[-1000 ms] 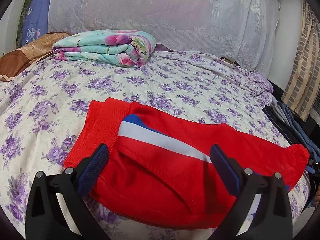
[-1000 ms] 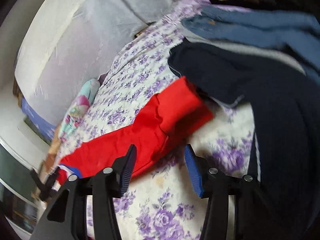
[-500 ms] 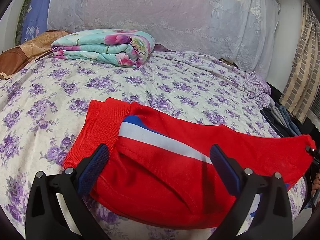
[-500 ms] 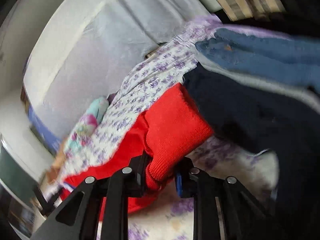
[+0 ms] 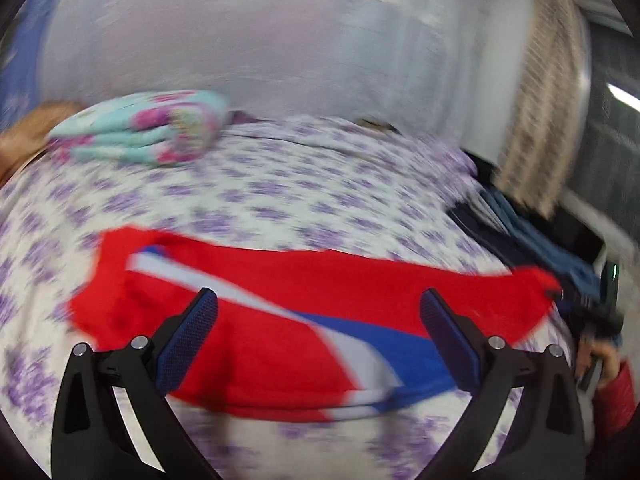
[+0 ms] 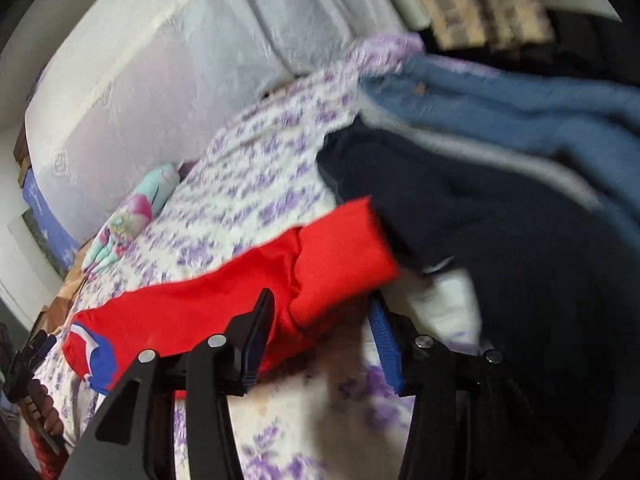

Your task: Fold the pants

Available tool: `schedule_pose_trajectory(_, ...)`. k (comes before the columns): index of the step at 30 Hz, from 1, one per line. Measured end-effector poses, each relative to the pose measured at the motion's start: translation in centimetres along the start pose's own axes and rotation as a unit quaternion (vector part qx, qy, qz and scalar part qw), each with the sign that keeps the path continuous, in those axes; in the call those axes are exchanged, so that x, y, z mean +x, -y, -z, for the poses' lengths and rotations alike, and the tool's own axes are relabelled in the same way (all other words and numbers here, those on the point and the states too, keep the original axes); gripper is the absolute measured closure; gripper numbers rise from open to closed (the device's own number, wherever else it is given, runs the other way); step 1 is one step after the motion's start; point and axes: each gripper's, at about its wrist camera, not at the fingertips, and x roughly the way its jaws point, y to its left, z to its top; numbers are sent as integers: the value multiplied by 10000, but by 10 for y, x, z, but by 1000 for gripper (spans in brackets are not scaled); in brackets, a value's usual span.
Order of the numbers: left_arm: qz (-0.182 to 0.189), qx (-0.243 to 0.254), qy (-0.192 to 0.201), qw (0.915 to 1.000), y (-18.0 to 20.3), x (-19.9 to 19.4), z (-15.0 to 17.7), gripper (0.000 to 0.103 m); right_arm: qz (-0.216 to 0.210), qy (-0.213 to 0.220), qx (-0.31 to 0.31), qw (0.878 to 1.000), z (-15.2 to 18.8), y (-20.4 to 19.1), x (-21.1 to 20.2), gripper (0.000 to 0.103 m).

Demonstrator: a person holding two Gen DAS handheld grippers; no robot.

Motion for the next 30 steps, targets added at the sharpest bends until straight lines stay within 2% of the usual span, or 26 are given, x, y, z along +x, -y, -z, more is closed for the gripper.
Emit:
schedule_pose_trajectory(1,205,268,-122,9994,18,9,0,5,209,182,-132,9995,-2,-3,-11,54)
schedule_pose_trajectory(3,345,640,-295,9969,42,26,4,5,501,389,-532,9966,-6,-13,-28,51)
schedule_pose_trajectory(4,325,905,-523,9940,55,41,11,5,570,471,-678,9950,-8,-19,-34,49)
schedule_pose_trajectory(5,289,1030,-736,9915,60,52,16,5,579,553,-748,9940,-10,-23,-36,48)
schedule_pose_trajectory(6,206,1135,-1211,9859,63,71,27,5,486,624,-830,9934,-14,-31,-38,47)
schedule_pose_trajectory(7,150,1101,-1680,9795,62,88,39,4,322,602,-918,9934,-17,-39,-36,46)
schedule_pose_trajectory(8,173,986,-1916,9764,56,93,46,5,76,502,-1017,9935,-20,-49,-32,42)
schedule_pose_trajectory(9,294,898,-1806,9790,53,82,44,5,-165,382,-1090,9932,-22,-58,-25,42)
schedule_pose_trajectory(10,495,796,-1830,9786,47,73,43,5,-540,186,-1192,9912,-26,-76,-12,42)
schedule_pose_trajectory(11,560,748,-1858,9781,40,68,43,5,-744,57,-1256,9893,-26,-86,-4,42)
schedule_pose_trajectory(14,430,479,-1489,9868,18,43,36,5,-1561,-510,-1674,9721,-28,-146,37,42)
schedule_pose_trajectory(16,425,278,-1168,9919,5,31,27,5,-1902,-797,-2121,9553,-27,-194,66,52)
schedule_pose_trajectory(17,374,198,-881,9952,-3,25,18,5,-1986,-891,-2279,9490,-26,-214,80,60)
schedule_pose_trajectory(19,284,121,-651,9974,-17,27,13,5,-2235,-1231,-2483,9345,-25,-255,109,66)
schedule_pose_trajectory(20,232,56,-698,9973,-21,34,13,5,-2324,-1380,-2515,9294,-24,-272,122,66)
schedule_pose_trajectory(22,261,-259,-1104,9932,-38,59,26,5,-2356,-1679,-2736,9173,-18,-307,149,66)
schedule_pose_trajectory(23,255,-349,-1476,9881,-41,70,29,5,-2289,-1719,-2874,9140,-14,-319,158,66)
schedule_pose_trajectory(25,350,-254,-1323,9903,-42,62,28,5,-2143,-1845,-3121,9070,-6,-337,174,66)
schedule_pose_trajectory(27,406,-259,-1350,9897,-41,63,28,5,-2043,-2015,-3205,9027,1,-346,187,65)
schedule_pose_trajectory(30,423,-335,-1307,9900,-44,61,31,5,-2065,-2289,-3310,8919,12,-355,204,64)
